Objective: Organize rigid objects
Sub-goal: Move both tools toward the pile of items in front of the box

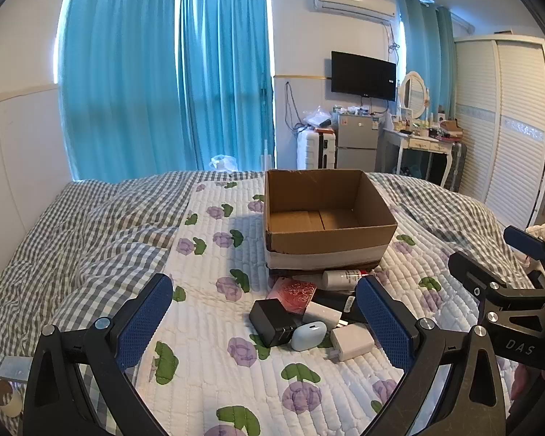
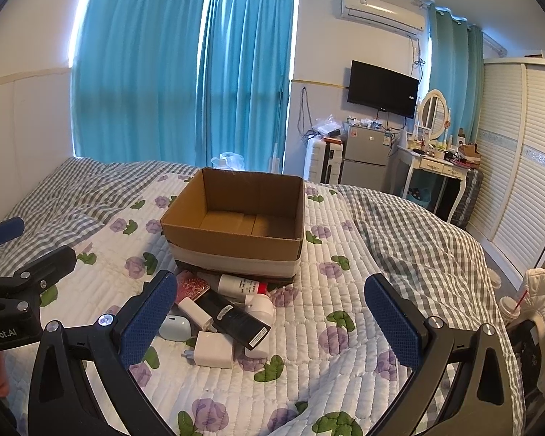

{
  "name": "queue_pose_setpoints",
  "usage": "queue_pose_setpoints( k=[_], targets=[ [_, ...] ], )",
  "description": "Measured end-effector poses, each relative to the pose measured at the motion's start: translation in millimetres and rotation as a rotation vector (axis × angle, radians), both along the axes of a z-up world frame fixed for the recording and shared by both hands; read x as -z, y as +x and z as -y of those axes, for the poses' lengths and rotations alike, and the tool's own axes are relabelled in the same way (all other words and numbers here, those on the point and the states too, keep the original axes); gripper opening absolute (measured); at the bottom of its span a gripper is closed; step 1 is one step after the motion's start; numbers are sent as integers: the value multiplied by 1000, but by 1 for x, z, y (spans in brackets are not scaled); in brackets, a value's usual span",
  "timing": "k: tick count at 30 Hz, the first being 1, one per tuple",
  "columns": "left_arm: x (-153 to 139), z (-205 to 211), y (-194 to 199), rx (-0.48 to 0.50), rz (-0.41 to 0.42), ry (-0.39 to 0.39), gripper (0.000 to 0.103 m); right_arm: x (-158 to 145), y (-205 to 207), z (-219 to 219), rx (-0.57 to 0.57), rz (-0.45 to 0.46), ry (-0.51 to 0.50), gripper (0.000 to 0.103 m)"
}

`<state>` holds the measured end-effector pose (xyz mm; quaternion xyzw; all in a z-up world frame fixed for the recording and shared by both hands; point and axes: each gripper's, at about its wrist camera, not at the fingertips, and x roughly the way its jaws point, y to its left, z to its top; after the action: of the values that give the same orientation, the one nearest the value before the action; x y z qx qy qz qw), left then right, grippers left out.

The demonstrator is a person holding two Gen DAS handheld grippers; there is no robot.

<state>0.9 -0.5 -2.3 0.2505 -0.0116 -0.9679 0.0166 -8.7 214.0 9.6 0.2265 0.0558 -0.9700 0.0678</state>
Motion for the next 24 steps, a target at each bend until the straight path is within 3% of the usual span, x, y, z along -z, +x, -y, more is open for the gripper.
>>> queue_pose_setpoints(
  k=[16,20,24],
  targets=[
    [-3,-4,-14,6,24,-32,103,-9,-5,1,-6,-11,42,103],
    [10,-8,-35,3,49,-22,103,-4,-24,-7,-8,36,46,103],
    [43,-13,-64,-2,152,-48,103,15,-51,-15,2,101,53,103]
  ],
)
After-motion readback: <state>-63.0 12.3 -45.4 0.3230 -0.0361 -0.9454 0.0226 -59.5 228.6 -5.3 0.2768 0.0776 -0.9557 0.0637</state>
